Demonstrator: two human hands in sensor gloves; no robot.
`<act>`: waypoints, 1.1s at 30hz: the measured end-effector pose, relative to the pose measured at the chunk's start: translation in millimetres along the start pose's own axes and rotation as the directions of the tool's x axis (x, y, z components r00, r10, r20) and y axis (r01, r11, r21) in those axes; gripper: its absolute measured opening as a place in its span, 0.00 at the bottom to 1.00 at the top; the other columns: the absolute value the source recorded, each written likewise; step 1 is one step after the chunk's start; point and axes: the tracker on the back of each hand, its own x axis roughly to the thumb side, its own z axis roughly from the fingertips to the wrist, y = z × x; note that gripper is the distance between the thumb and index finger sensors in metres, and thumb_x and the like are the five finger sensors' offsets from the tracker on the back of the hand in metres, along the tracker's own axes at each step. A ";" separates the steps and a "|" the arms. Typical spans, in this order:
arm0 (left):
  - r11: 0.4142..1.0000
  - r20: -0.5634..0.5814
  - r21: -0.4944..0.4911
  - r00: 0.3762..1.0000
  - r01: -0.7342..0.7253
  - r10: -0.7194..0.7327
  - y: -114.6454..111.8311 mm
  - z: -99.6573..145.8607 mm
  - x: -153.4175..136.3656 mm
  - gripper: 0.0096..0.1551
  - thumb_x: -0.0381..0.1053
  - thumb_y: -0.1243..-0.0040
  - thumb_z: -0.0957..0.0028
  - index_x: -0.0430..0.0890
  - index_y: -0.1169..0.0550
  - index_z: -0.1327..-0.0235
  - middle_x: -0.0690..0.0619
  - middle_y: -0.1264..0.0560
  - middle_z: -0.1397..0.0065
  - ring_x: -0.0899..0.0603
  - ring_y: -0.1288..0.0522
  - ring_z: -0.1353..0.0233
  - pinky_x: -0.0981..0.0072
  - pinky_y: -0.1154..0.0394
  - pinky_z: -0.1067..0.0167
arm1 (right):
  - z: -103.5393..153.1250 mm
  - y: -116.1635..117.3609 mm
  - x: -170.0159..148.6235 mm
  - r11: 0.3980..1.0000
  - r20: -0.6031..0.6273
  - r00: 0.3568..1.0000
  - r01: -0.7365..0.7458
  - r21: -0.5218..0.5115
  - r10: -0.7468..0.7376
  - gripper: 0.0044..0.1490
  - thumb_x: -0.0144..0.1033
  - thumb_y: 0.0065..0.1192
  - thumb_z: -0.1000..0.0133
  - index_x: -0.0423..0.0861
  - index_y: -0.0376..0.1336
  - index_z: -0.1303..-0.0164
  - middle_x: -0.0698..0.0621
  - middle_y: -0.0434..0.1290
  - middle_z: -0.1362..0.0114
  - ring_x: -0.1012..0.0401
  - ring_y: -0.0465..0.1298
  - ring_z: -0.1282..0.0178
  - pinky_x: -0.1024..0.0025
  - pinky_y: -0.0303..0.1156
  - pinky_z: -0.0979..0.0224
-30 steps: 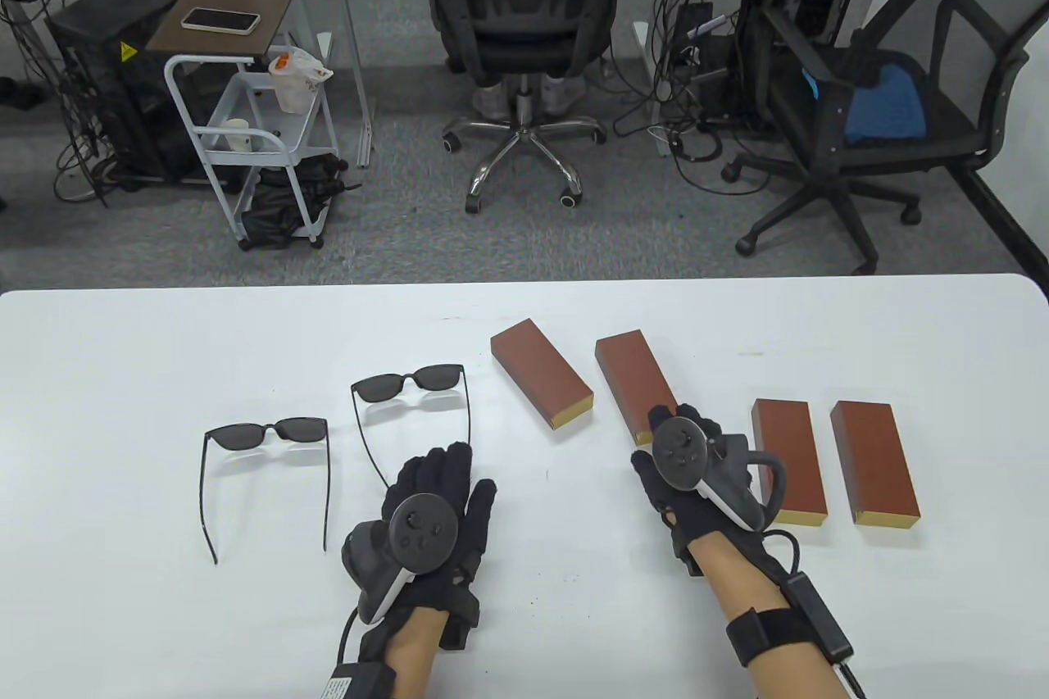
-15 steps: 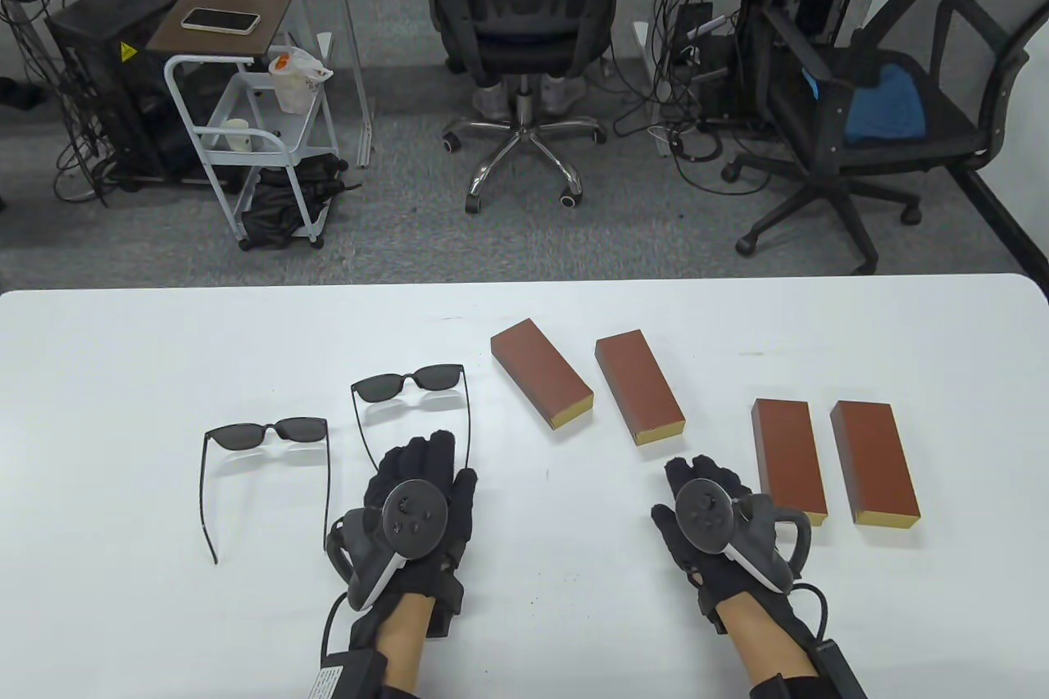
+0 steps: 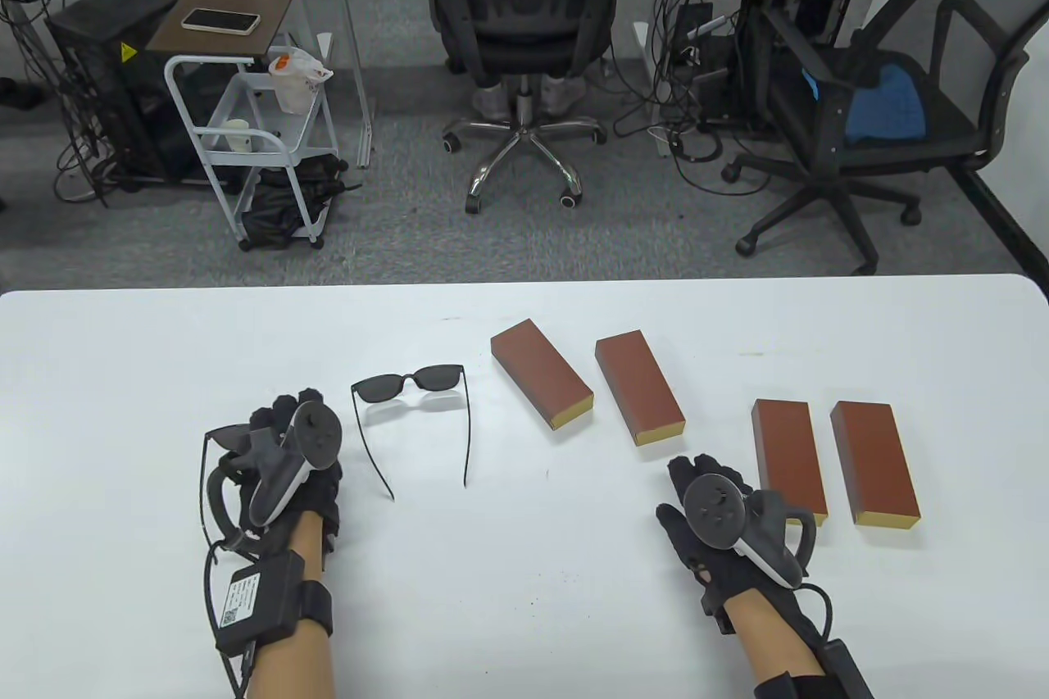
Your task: Slide to open storage boxes and store sunglasses
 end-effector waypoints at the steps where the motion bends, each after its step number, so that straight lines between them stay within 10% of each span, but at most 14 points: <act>1: 0.999 -0.018 -0.013 0.999 0.029 -0.030 -2.4 -7.6 -7.0 0.32 0.51 0.39 0.43 0.55 0.29 0.22 0.48 0.32 0.18 0.35 0.33 0.20 0.35 0.33 0.30 | -0.2 -0.2 -2.2 1.000 -0.009 1.000 -0.007 0.002 0.007 0.39 0.54 0.68 0.56 0.51 0.63 0.36 0.40 0.65 0.26 0.41 0.69 0.30 0.47 0.68 0.30; 17: 0.914 -0.064 -0.223 0.930 0.339 -0.361 -38.8 -64.9 -29.8 0.30 0.44 0.33 0.46 0.59 0.25 0.28 0.54 0.34 0.16 0.39 0.39 0.15 0.31 0.39 0.27 | -2.6 2.6 -30.9 1.000 -0.115 0.993 0.001 0.013 0.000 0.39 0.54 0.69 0.56 0.51 0.63 0.36 0.41 0.65 0.26 0.41 0.68 0.30 0.47 0.67 0.30; 33: 0.919 -0.060 -0.215 0.935 0.331 -0.350 -24.6 -52.4 -42.2 0.21 0.42 0.39 0.44 0.59 0.20 0.39 0.56 0.24 0.27 0.40 0.28 0.22 0.38 0.35 0.27 | -3.0 1.0 -21.3 1.000 -0.073 0.997 0.016 -0.002 -0.016 0.40 0.54 0.68 0.56 0.51 0.61 0.35 0.41 0.65 0.26 0.41 0.68 0.30 0.47 0.68 0.29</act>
